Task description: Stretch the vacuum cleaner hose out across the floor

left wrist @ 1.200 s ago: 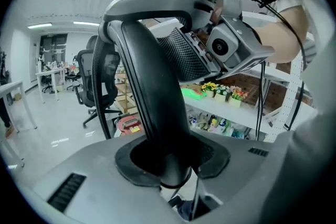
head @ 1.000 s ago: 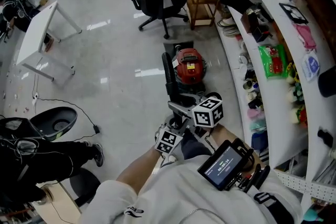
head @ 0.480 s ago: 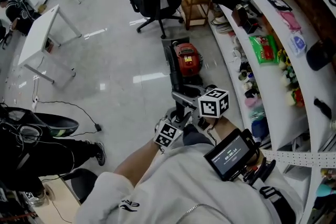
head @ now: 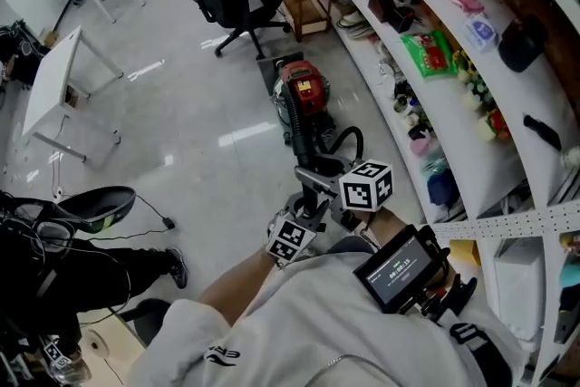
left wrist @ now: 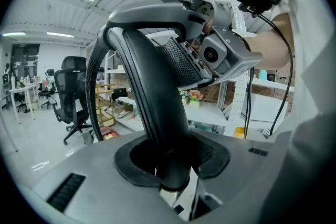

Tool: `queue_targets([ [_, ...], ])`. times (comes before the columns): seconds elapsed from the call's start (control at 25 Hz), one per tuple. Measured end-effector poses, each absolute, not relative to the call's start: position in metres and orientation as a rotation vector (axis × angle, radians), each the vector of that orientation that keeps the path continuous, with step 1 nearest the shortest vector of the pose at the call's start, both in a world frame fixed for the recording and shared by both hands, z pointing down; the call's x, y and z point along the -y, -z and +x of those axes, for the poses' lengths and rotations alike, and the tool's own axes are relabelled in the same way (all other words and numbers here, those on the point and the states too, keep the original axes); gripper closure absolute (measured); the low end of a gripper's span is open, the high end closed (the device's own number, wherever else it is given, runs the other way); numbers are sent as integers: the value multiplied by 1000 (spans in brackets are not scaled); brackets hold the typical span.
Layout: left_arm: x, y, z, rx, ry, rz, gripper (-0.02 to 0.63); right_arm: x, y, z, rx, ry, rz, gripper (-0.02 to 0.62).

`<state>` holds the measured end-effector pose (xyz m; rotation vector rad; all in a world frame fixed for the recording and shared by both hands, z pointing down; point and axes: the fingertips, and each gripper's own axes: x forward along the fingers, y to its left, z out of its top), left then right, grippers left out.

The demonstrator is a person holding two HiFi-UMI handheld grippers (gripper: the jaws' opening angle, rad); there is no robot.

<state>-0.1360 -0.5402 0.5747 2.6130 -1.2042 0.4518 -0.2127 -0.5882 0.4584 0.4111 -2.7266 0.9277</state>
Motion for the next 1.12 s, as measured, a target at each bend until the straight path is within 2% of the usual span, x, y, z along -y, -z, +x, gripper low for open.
queue_targets([
  [0.72,413,-583,-4,1101,-487,2654,485,465,-465,-77,2735,-952,595,411],
  [1.12,343,-580,45,1056,-517,2645,485,400,-464,-27,2747,-1004,654,413],
])
